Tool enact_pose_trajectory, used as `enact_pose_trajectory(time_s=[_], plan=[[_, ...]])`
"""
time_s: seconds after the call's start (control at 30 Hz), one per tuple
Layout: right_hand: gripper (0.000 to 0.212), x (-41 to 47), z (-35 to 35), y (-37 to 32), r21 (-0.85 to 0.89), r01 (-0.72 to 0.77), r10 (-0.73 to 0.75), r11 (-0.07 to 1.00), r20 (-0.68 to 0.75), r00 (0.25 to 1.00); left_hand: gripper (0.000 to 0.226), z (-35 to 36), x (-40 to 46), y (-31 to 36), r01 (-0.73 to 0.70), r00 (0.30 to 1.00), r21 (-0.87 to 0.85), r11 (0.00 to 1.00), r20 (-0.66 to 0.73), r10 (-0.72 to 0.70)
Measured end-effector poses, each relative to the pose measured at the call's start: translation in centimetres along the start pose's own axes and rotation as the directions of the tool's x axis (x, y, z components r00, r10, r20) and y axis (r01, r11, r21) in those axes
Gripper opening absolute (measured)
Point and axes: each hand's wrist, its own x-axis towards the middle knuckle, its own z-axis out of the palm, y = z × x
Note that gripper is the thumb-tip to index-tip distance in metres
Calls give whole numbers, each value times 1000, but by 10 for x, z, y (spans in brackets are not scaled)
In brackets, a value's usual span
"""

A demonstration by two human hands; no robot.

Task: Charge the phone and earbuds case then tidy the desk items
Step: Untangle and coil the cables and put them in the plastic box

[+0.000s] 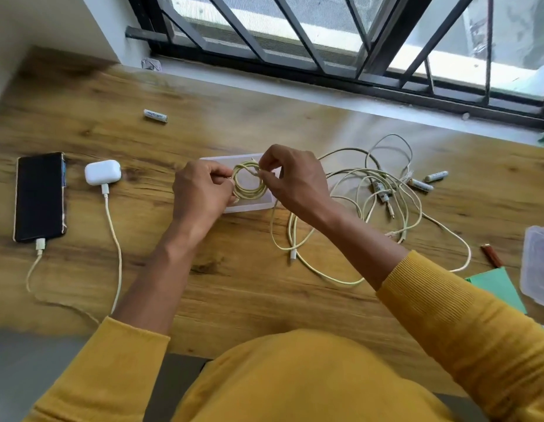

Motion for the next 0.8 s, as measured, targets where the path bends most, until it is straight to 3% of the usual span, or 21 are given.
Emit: enact_pose_trajectory(time_s=[0.23, 0.37, 0.5, 0.67, 0.8], plan=[[9, 10, 16, 5, -228, 67, -44, 971, 104, 994, 13, 0, 3, -6, -78, 996, 138, 987, -26, 82], [14, 9, 18, 5, -396, 137, -88, 908, 140, 986, 12, 7, 0, -1, -167, 982, 333, 928, -32, 189], [19, 12, 16, -2, -479, 193, -122, 856, 175, 977, 11, 11, 6, 0, -174, 982, 438, 882, 13, 187], [16, 12, 12, -4, -449, 191, -116, 873, 188, 975, 13, 6, 12, 4, -203, 979, 461, 864, 70, 193], [13, 1, 0, 3, -326, 125, -105, 937, 79, 991, 21, -5, 5, 9, -197, 975, 452, 870, -5, 223]])
